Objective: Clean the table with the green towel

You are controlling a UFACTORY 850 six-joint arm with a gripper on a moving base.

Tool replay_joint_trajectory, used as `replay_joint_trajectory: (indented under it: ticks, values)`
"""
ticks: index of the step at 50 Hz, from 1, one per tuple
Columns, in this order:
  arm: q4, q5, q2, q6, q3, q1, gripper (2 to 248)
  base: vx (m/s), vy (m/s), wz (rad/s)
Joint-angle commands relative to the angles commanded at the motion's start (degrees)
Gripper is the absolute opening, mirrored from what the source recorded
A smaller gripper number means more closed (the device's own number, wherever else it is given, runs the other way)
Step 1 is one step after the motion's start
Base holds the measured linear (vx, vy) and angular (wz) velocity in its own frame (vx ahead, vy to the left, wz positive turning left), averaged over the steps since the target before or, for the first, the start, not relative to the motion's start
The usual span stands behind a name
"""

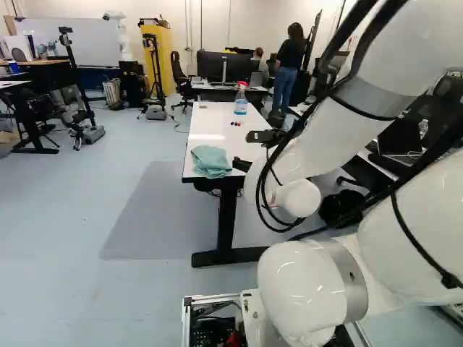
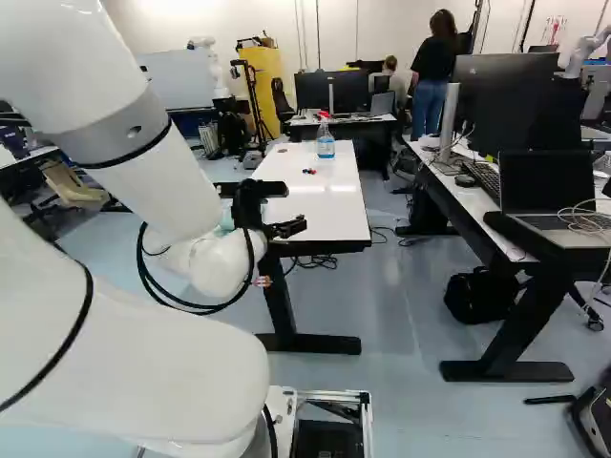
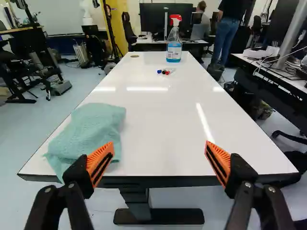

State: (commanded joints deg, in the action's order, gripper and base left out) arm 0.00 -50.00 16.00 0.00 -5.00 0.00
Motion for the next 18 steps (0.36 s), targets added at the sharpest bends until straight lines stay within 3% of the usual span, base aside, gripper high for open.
replay_joint_trajectory:
  ticks: [18]
  values:
    - [0.0, 0.0, 0.0, 0.0, 0.0, 0.0, 247, 0.0, 0.0, 0.0]
